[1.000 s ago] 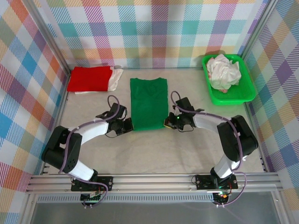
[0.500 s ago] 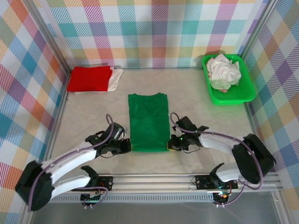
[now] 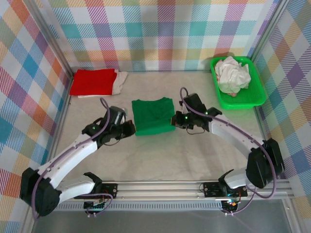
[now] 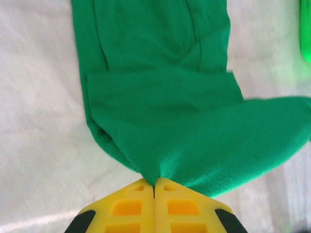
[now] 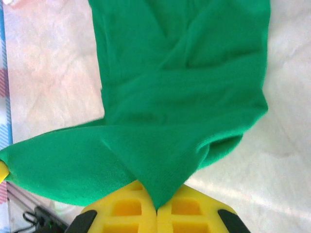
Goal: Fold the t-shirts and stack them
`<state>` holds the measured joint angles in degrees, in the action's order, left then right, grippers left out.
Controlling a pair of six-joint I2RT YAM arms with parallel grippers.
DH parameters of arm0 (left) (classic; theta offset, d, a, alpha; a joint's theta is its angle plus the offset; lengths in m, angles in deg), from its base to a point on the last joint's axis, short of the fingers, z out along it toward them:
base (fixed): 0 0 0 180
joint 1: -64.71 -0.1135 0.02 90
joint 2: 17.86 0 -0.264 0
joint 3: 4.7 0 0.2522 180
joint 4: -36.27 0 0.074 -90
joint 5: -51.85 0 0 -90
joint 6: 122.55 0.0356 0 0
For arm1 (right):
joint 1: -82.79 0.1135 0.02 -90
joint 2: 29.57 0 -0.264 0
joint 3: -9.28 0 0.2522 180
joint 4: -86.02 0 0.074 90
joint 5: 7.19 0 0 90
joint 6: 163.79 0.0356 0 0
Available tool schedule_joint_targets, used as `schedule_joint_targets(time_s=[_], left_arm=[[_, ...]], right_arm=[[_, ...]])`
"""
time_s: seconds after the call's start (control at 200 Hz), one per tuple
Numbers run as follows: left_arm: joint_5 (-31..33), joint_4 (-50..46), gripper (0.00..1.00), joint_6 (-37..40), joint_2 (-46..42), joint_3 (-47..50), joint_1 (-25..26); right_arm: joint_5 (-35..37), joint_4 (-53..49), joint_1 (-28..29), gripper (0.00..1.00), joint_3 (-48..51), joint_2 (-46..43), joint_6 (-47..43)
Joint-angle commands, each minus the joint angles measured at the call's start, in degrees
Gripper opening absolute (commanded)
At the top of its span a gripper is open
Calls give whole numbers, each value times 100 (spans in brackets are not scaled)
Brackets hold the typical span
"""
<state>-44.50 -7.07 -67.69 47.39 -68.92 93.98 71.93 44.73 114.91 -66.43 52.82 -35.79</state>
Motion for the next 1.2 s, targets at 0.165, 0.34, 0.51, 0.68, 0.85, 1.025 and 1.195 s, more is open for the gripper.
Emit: schedule_joint_targets(time_s=[0.165,0.34,0.51,0.68,0.85,1.025,1.195], left_arm=[[-24,1,0,874,1405,-1355,-741],[-165,156,0,1097,2147,-1795,-1030],[-185,289,0,1365,3155,-2518,-1216],[-244,86,1,1680,4576,-3933,-1447],[120,-689,42,1713,5740,-5710,-1609],[671,-109,43,1321,4411,-4351,-1278],[514,1297,34,1026,3291,-2373,-532]], right_arm=[[-196,-290,-602,0,-1254,1311,-545],[-487,-356,-780,0,-2057,2161,-705],[-447,-528,-980,0,-2980,2938,-776],[-511,-544,-1224,10,-3975,3761,-683],[-971,-1225,-1435,44,-5939,4873,-601],[-1182,-1073,-1330,46,-5175,4050,-802],[-1447,311,-908,28,-2893,2796,-920]])
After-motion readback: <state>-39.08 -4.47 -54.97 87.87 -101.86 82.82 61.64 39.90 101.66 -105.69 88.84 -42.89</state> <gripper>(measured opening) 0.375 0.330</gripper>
